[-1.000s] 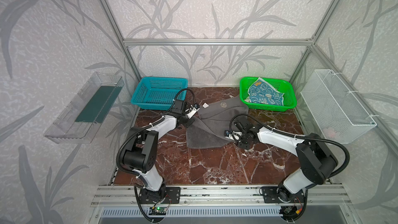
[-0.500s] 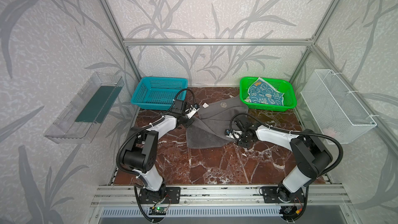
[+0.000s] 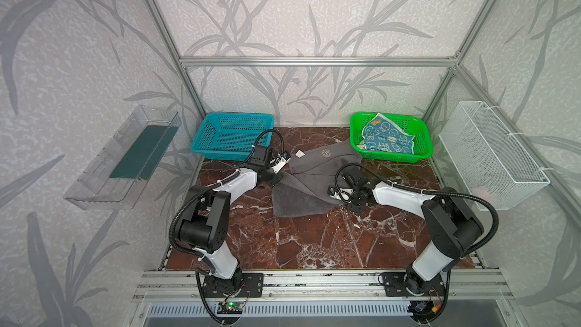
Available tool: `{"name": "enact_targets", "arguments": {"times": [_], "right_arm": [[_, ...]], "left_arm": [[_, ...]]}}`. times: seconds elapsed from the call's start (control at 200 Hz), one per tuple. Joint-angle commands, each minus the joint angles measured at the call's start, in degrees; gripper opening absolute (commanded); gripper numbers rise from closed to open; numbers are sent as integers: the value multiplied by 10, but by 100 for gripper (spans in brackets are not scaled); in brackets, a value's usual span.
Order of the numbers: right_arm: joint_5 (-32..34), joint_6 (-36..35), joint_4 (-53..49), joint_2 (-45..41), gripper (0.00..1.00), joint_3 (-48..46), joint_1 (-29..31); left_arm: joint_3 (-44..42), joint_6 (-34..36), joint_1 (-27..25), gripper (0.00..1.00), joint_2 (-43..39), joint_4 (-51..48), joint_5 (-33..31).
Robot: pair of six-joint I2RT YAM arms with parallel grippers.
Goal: Fold and stack the towels
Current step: 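Lift the towel's far edge high with both grippers so it hangs down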
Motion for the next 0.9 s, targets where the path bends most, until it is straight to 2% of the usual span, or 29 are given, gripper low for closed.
{"name": "enact_targets", "arguments": {"times": [0.0, 0.1, 0.185, 0.395, 0.535, 0.73, 0.895], "right_arm": [[-59, 18, 5, -98, 0, 11, -31], [-101, 30, -6, -165, 0, 30, -55], [-112, 31, -30, -207, 0, 56, -72], [-132, 72, -87, -262, 0, 174, -109], [-191, 88, -127, -287, 0, 262, -116], [-317, 99, -181, -356, 0, 363, -116], [-365, 102, -207, -417, 0, 426, -117]], "left_arm": [[13, -18, 4, 0, -58, 0, 13], [18, -26, 5, 0, -105, 3, 18], [25, -30, 6, 0, -148, 4, 23], [63, -31, 6, 0, -263, 16, 55], [134, -18, 4, 0, -327, -17, 83], [249, -10, 0, 0, -397, -52, 140], [320, -12, -1, 0, -445, -62, 202]]}}
